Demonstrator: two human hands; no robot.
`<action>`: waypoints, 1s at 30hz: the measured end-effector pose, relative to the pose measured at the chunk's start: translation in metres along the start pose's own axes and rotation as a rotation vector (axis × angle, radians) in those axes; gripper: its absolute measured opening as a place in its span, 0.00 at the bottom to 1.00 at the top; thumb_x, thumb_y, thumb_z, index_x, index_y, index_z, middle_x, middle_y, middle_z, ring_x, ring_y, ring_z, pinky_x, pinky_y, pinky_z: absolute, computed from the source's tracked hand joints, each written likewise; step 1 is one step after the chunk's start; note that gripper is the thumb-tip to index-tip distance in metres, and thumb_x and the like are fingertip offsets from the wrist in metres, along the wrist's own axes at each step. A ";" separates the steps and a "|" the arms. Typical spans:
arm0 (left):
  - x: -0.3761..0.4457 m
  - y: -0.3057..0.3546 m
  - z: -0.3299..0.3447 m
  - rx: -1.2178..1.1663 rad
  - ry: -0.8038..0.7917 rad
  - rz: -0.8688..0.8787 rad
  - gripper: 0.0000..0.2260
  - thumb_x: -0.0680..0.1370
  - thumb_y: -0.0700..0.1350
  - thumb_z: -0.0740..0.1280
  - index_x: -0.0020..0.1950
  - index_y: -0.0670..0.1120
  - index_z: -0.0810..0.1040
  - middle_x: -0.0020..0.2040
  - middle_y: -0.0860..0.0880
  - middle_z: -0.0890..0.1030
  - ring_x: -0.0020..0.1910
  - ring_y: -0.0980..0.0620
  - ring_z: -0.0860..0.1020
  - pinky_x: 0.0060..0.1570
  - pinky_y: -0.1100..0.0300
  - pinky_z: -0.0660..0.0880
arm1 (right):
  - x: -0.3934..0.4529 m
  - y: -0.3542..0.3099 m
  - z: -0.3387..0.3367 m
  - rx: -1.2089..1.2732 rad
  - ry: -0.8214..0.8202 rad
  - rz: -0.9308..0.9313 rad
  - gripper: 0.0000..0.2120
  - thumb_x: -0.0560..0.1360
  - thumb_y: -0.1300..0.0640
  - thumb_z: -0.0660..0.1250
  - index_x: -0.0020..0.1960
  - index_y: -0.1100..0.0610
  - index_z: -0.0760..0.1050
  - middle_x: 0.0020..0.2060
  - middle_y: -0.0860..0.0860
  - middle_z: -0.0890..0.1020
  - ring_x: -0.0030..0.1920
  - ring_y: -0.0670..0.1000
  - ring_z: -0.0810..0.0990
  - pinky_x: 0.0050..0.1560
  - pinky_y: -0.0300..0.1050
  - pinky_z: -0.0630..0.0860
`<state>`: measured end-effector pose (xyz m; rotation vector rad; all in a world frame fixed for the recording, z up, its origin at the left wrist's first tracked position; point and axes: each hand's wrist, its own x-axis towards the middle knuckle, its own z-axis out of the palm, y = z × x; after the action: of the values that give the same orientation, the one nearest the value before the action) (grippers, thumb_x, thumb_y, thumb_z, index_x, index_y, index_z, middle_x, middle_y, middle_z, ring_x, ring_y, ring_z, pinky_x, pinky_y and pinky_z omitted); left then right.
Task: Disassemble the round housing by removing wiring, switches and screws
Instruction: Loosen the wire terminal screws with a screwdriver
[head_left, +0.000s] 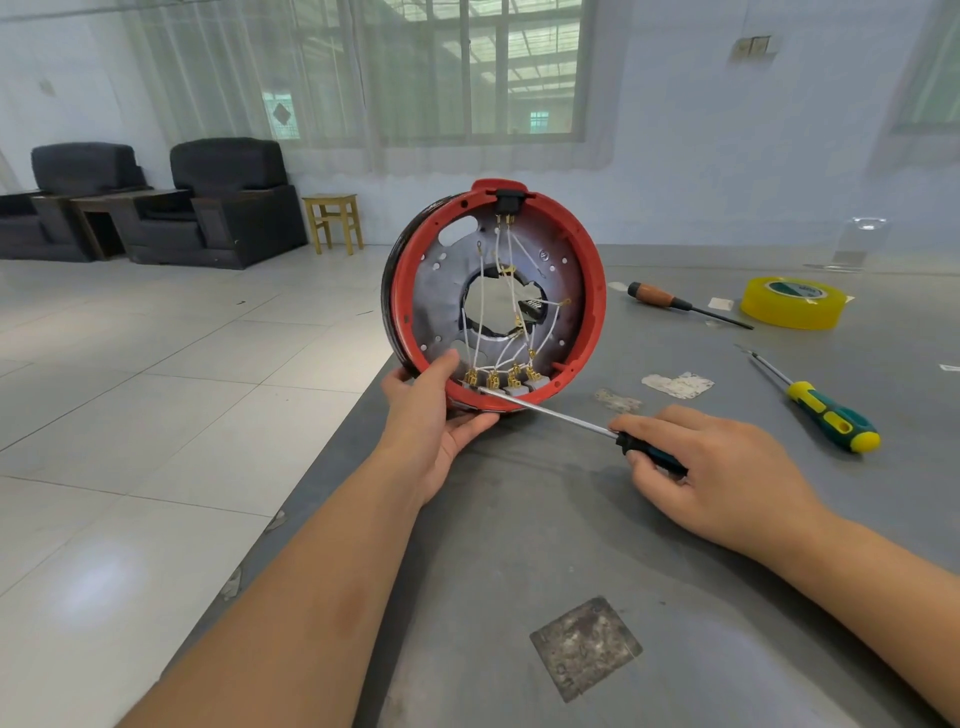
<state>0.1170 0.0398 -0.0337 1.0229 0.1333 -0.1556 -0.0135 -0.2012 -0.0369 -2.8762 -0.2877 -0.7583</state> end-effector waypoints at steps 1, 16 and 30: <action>-0.001 0.003 0.000 -0.005 -0.003 -0.018 0.20 0.81 0.47 0.73 0.68 0.50 0.69 0.59 0.40 0.81 0.46 0.39 0.88 0.49 0.36 0.84 | 0.000 0.000 0.000 0.000 0.000 0.001 0.16 0.78 0.48 0.65 0.65 0.43 0.80 0.48 0.41 0.82 0.43 0.49 0.81 0.36 0.49 0.79; -0.006 0.024 -0.010 0.618 0.062 -0.004 0.17 0.87 0.56 0.56 0.66 0.46 0.74 0.56 0.40 0.85 0.46 0.41 0.87 0.42 0.49 0.86 | 0.001 -0.004 0.002 -0.039 -0.065 -0.049 0.22 0.77 0.42 0.54 0.66 0.40 0.78 0.49 0.40 0.81 0.44 0.50 0.82 0.35 0.48 0.79; -0.005 0.011 -0.012 0.549 0.058 0.043 0.10 0.86 0.45 0.60 0.51 0.42 0.77 0.45 0.34 0.86 0.40 0.40 0.87 0.41 0.53 0.86 | 0.004 0.003 0.001 -0.103 -0.116 -0.026 0.26 0.76 0.39 0.50 0.68 0.39 0.76 0.50 0.40 0.81 0.46 0.48 0.82 0.36 0.48 0.80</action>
<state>0.1141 0.0562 -0.0294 1.5769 0.1239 -0.1259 -0.0095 -0.2031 -0.0360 -3.0256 -0.3088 -0.6294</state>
